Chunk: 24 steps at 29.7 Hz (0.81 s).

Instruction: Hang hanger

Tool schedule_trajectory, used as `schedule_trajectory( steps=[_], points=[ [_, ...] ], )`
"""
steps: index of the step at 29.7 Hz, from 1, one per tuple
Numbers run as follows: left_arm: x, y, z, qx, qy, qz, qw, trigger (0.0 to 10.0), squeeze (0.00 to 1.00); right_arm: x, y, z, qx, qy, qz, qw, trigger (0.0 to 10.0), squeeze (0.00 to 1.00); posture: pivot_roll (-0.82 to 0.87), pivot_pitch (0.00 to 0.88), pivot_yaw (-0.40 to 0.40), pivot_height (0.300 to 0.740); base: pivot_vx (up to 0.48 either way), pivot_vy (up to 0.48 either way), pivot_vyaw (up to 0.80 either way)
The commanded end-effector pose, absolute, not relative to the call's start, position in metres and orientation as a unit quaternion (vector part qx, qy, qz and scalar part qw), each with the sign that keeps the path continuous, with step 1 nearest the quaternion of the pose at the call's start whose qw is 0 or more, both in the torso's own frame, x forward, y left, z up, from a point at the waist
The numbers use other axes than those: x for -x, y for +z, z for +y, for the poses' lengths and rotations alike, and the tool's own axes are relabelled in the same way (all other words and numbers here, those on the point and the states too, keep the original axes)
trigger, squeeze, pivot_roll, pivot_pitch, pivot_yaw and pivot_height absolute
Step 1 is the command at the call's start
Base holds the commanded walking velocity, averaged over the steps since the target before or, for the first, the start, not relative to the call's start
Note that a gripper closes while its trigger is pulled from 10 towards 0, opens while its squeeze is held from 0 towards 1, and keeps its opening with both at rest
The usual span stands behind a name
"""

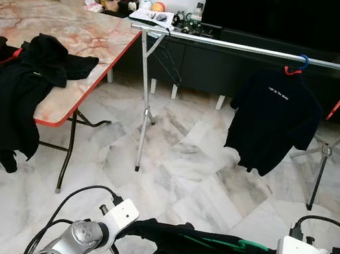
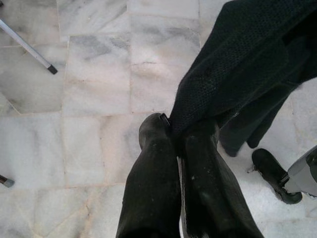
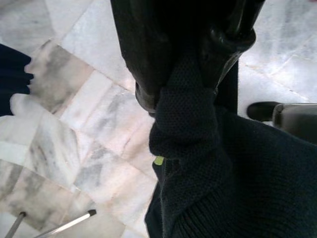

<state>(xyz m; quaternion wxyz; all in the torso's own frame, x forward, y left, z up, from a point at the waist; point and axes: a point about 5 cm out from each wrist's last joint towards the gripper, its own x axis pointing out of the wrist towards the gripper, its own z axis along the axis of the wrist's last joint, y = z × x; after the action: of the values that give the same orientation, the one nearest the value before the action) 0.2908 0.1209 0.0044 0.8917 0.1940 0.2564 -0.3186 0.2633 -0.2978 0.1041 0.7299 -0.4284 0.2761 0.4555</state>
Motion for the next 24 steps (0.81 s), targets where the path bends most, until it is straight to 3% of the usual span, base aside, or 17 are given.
schedule_trajectory(
  steps=[1, 3, 8, 15, 16, 21, 24],
  points=[
    [-0.285, -0.004, 0.137, -0.207, -0.301, 0.287, 0.886, 0.0, 0.0, -0.266, 0.11, -0.304, 0.448, 0.44, 0.278, 0.727, 0.0, 0.0, 0.04, 0.088, 0.033, 0.74, 0.0, 0.0, 0.0],
    [-0.286, -0.003, 0.137, -0.207, -0.301, 0.287, 0.886, 0.0, 0.0, -0.267, 0.106, -0.3, 0.452, 0.443, 0.275, 0.723, 0.0, 0.0, 0.04, 0.087, 0.032, 0.74, 0.0, 0.0, 0.0],
    [-0.296, 0.011, 0.135, -0.194, -0.298, 0.251, 0.9, 0.0, 0.0, -0.263, 0.084, -0.281, 0.481, 0.476, 0.288, 0.678, 0.0, 0.0, 0.05, 0.083, 0.028, 0.74, 0.0, 0.0, 0.0],
    [-0.307, 0.034, 0.126, -0.139, -0.327, 0.207, 0.912, 0.0, 0.0, -0.267, 0.064, -0.269, 0.504, 0.461, 0.288, 0.671, 0.0, 0.0, 0.06, 0.08, 0.028, 0.74, 0.0, 0.0, 0.0],
    [-0.306, 0.038, 0.123, -0.127, -0.352, 0.203, 0.905, 0.0, 0.0, -0.271, 0.062, -0.263, 0.501, 0.45, 0.276, 0.686, 0.0, 0.0, 0.06, 0.078, 0.027, 0.74, 0.0, 0.0, 0.0],
    [-0.3, 0.043, 0.116, -0.109, -0.402, 0.204, 0.886, 0.0, 0.0, -0.28, 0.06, -0.255, 0.509, 0.418, 0.254, 0.708, 0.0, 0.0, 0.06, 0.076, 0.028, 0.74, 0.0, 0.0, 0.0],
    [-0.291, 0.048, 0.111, -0.108, -0.456, 0.214, 0.857, 0.0, 0.0, -0.29, 0.059, -0.247, 0.508, 0.378, 0.23, 0.739, 0.0, 0.0, 0.06, 0.076, 0.029, 0.74, 0.0, 0.0, 0.0]
  ],
)
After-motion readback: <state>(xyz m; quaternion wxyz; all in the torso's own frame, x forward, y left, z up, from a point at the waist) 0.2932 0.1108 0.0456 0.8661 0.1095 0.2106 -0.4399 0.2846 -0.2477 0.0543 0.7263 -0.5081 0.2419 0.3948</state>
